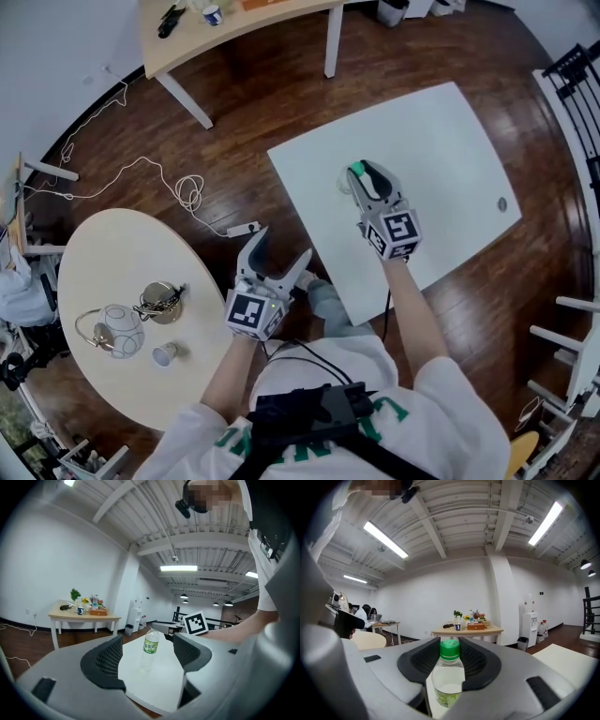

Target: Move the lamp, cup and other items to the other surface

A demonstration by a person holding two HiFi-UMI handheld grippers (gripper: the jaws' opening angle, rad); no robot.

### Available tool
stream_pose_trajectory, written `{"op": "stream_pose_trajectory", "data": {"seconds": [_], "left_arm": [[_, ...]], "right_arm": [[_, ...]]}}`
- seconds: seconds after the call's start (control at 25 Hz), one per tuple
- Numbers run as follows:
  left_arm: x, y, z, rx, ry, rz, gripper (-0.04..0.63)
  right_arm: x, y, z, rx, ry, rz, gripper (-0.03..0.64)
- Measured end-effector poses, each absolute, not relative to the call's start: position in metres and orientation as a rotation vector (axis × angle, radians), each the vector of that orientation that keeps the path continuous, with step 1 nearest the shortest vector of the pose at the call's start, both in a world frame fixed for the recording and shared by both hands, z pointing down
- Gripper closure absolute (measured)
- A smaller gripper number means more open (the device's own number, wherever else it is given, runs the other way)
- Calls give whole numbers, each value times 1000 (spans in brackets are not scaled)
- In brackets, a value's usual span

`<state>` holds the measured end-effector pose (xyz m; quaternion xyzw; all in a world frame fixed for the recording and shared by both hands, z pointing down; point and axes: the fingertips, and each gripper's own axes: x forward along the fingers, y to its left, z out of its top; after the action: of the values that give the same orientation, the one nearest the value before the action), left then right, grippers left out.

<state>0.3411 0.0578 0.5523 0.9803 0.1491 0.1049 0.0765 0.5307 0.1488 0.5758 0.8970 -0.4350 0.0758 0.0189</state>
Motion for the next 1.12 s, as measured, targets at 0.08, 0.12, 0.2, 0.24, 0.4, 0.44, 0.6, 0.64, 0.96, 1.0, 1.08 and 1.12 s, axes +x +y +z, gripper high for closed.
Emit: {"op": "stream_pose_trajectory", "data": {"seconds": [0.08, 0.12, 0.2, 0.24, 0.4, 0.44, 0.6, 0.64, 0.96, 1.0, 1.08, 1.12], "left_arm": [[339, 54, 555, 2946, 432, 312, 261], [338, 54, 552, 2934, 419, 318, 261], [335, 48, 551, 2920, 398, 327, 261], [331, 42, 556, 2937, 395, 319, 261], [315, 34, 553, 2948, 371, 304, 261], [310, 34, 548, 2943, 362, 299, 261], [287, 23, 541, 2982, 333, 249, 261], [279, 20, 537, 2987, 323, 242, 261], [208, -18, 501, 3021, 82, 159, 261], [197, -25, 496, 3012, 41, 158, 261], [172, -38, 488, 2995, -55, 153, 261], [156, -46, 489, 3005, -110, 146, 261]], "right_arm": [[525, 147, 574, 2759, -1338, 205, 461], [523, 147, 573, 2751, -1327, 194, 459], [521, 146, 574, 2761, -1302, 176, 445], [519, 146, 574, 2773, -1291, 173, 439], [510, 152, 570, 2806, -1228, 193, 397], [507, 156, 568, 2809, -1215, 181, 397], [484, 160, 556, 2832, -1213, 172, 397], [475, 158, 550, 2842, -1228, 176, 397], [397, 111, 519, 2740, -1493, 137, 397], [381, 97, 516, 2714, -1560, 146, 397], [345, 66, 515, 2638, -1697, 182, 397], [327, 53, 519, 2597, -1756, 200, 397]]}}
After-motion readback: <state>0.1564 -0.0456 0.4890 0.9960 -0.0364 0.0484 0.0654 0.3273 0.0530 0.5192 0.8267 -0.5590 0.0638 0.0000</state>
